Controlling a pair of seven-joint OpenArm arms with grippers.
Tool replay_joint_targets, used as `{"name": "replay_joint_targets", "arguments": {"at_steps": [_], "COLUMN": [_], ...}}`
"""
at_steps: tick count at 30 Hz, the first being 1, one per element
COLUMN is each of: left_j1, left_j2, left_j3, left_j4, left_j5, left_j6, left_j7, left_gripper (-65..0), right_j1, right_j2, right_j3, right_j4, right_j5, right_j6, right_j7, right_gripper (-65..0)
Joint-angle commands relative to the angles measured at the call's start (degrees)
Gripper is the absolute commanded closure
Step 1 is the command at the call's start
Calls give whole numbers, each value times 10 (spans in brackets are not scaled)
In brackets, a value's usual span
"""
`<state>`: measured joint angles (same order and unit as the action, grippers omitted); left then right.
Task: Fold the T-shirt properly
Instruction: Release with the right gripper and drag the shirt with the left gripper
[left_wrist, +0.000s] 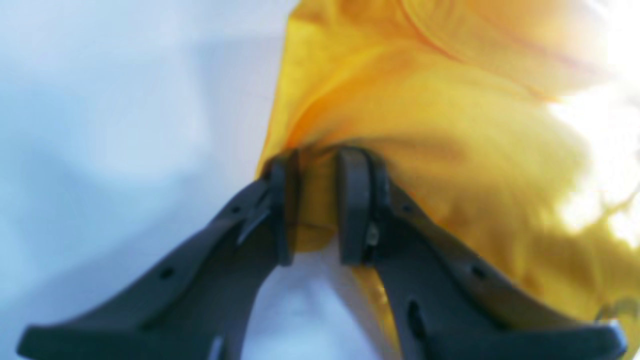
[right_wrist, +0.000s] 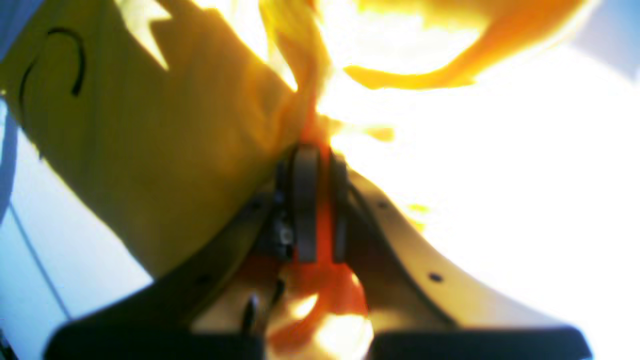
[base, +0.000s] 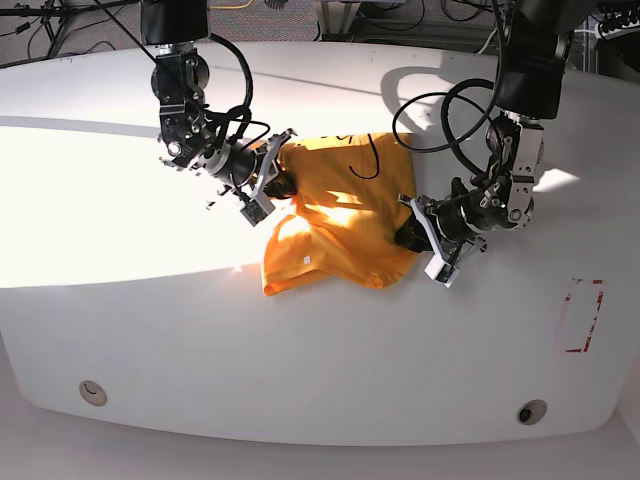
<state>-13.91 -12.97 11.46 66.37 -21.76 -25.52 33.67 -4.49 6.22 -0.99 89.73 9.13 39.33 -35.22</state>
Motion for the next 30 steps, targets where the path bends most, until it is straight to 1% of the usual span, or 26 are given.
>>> {"name": "replay_joint_targets", "arguments": {"at_steps": [1,3,4,5,8,10,13,15,18,22,25,29,30], "left_j1": [-18,-23,-27,-27,-27,-25,-20,-12,2,29,48,79,82], "left_j2": [-14,-25,-40,-48,-69,-85,-109,-127,-130,-115,-87,-10,-2], "left_j3": [-3,-3,-3,-3,-3,-3,-3,-6,-25,-57,-76,-103,-105], "left_j4": [-7,-8,-4,-2,8,37,91,139,198,281,337,381,381], "left_j5": [26,27,26,25,25,25,25,25,24,24,24,28,28], "left_j6": [15,15,15,15,14,14,14,14,14,14,14,17,17], "left_j7": [25,25,25,25,27,28,36,58,82,104,111,109,109], "left_gripper": [-114,-114,-114,-114,-114,-114,-114,-114,-114,-114,-114,-114,-114], "right_j1": [-4,-9,-14,-16,-18,-18,-20,-17,-15,-15,-15,-15,-15], "right_j2": [-21,-32,-40,-44,-49,-49,-47,-34,-19,-10,-2,8,8], "right_j3": [0,0,0,0,-1,-1,-1,2,2,3,3,3,4], "right_j4": [18,19,21,22,28,39,67,97,140,198,232,253,253], "right_j5": [9,9,9,9,9,9,9,9,9,9,9,9,9], "right_j6": [7,7,4,-2,-10,-13,-15,-17,-17,-17,-17,-17,-17], "right_j7": [9,9,9,9,9,8,-3,-37,-72,-96,-111,-117,-117], "right_gripper": [-38,-38,-38,-38,-38,-38,-38,-38,-38,-38,-38,-38,-38]}}
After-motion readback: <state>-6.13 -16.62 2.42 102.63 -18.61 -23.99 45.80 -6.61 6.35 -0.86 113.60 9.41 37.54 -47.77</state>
